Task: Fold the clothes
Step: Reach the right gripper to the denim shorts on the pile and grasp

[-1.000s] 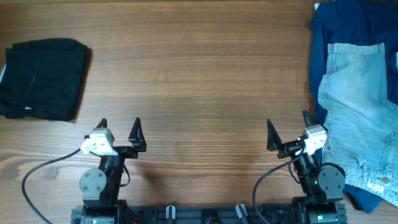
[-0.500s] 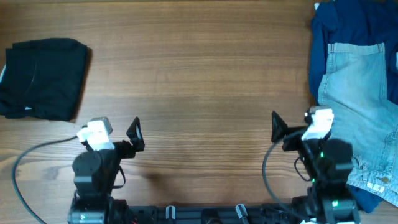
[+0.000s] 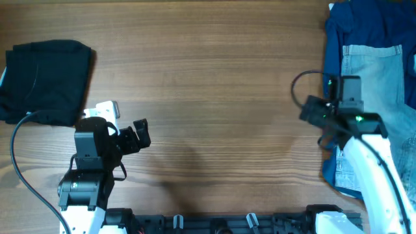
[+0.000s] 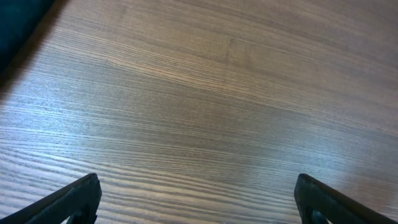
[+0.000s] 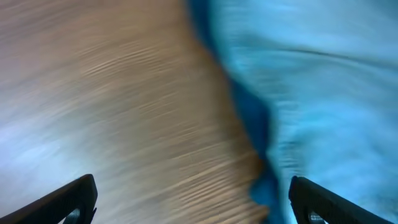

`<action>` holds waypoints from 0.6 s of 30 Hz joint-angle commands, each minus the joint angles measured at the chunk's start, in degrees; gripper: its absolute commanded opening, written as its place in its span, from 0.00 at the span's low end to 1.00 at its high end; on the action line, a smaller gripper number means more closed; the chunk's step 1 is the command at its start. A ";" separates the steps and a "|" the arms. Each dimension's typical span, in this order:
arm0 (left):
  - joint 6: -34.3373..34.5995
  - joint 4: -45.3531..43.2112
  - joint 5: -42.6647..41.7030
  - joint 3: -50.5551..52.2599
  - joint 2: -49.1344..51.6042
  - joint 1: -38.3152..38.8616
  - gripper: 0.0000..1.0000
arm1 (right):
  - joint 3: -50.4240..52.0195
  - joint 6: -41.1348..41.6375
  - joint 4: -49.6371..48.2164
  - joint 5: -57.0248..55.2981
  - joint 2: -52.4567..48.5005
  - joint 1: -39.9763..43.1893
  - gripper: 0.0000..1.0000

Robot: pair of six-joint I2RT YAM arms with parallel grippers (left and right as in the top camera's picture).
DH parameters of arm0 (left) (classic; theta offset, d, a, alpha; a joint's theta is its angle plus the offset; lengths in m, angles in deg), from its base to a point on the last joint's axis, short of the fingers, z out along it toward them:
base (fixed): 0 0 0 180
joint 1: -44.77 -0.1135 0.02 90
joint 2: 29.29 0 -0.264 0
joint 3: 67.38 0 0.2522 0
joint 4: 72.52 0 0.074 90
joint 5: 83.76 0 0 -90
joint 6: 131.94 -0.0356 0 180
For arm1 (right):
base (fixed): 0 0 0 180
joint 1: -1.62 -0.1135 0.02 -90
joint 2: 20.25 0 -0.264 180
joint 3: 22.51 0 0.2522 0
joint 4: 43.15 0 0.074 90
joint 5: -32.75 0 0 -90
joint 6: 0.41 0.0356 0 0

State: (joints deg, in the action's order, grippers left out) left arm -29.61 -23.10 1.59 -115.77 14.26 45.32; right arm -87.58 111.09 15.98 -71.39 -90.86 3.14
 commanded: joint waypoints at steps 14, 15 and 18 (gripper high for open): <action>0.31 -0.24 -1.11 -1.18 -0.04 -0.35 1.00 | -0.33 8.44 -5.27 -7.96 -17.09 13.57 0.51; 0.33 -0.24 -1.11 -1.18 -0.04 -0.35 1.00 | -0.33 8.46 -5.27 -7.96 -17.09 13.55 0.43; 0.31 -0.24 -1.11 -1.18 -0.04 -0.35 1.00 | -0.33 7.96 -4.79 -7.96 -17.09 13.55 0.32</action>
State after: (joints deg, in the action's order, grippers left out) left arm -29.63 -23.10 1.59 -115.81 14.26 45.32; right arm -87.58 119.33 10.82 -77.94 -107.38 16.45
